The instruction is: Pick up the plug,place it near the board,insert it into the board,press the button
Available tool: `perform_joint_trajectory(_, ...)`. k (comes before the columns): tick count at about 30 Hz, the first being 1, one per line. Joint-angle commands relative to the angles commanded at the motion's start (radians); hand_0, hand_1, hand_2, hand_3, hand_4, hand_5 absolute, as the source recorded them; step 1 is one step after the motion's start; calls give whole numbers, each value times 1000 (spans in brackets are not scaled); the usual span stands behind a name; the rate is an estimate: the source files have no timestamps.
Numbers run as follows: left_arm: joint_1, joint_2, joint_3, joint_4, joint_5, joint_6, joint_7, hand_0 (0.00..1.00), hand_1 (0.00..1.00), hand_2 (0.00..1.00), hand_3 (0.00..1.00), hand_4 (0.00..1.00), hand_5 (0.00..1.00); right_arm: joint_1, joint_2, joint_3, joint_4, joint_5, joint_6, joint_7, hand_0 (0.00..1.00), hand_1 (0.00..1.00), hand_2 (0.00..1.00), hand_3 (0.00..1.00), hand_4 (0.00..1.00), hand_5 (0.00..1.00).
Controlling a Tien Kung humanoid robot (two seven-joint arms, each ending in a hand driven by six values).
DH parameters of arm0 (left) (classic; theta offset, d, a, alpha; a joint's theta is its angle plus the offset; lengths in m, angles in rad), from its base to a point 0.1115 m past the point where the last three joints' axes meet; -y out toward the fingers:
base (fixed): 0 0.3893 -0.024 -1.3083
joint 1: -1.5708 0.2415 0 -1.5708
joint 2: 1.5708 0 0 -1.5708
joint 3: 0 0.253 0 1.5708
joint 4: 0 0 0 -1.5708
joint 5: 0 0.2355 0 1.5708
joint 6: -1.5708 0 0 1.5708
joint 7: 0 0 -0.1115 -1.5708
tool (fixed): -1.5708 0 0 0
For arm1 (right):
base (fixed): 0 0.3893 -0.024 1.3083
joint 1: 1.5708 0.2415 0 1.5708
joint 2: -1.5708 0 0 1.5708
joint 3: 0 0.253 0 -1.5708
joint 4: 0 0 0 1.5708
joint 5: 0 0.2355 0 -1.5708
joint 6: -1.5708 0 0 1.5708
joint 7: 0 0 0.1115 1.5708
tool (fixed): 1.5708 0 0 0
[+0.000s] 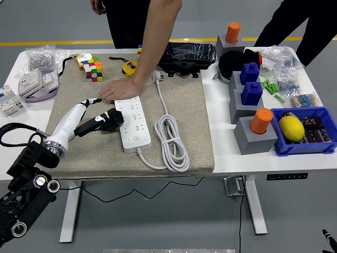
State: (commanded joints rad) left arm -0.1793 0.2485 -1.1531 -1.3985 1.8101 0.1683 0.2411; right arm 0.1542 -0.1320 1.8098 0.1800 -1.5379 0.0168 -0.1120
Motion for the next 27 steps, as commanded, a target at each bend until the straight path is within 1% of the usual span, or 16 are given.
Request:
perform_joint_trajectory(7,35,-11,-16,-23,36,20,39,998,985,963,905,998,998,-1,3,-2,0,4,0,1,805,752,729,788,998,981)
perform_joint_trajectory(9,51,-14,-24,-39,53,24,59,998,985,963,905,998,998,-1,3,-3,0,4,1,2,805,752,729,788,998,981)
perform_joint_trajectory(10,57,-14,-26,-46,62,24,70,954,939,930,889,998,998,-2,4,-1,0,2,1,2,805,753,729,788,998,981)
perform_joint_trajectory(13,86,-11,-22,-90,84,36,100,954,939,930,889,998,998,-4,4,3,0,1,0,1,805,753,729,788,998,981)
perform_joint_trajectory(15,98,-10,-15,-108,91,43,113,954,939,930,889,998,998,-4,3,3,0,1,-1,1,805,753,729,788,998,981)
perform_joint_trajectory(16,104,-10,-9,-116,90,49,116,929,922,912,881,998,998,-4,4,3,0,2,-1,1,805,751,729,788,998,981)
perform_joint_trajectory(17,107,-10,-4,-119,87,54,114,929,922,912,881,998,998,-5,4,2,0,3,-1,1,805,751,729,788,998,981)
perform_joint_trajectory(20,105,-15,5,-110,62,67,80,929,922,912,881,998,998,-5,5,2,0,2,0,0,805,751,729,788,998,981)
perform_joint_trajectory(24,102,-16,20,-104,-19,50,21,918,912,894,880,998,998,-1,5,-5,0,9,0,2,805,752,730,788,998,979)
perform_joint_trajectory(27,99,-14,33,-102,-51,41,2,918,912,894,880,998,998,0,5,-5,0,8,0,3,805,752,730,788,998,979)
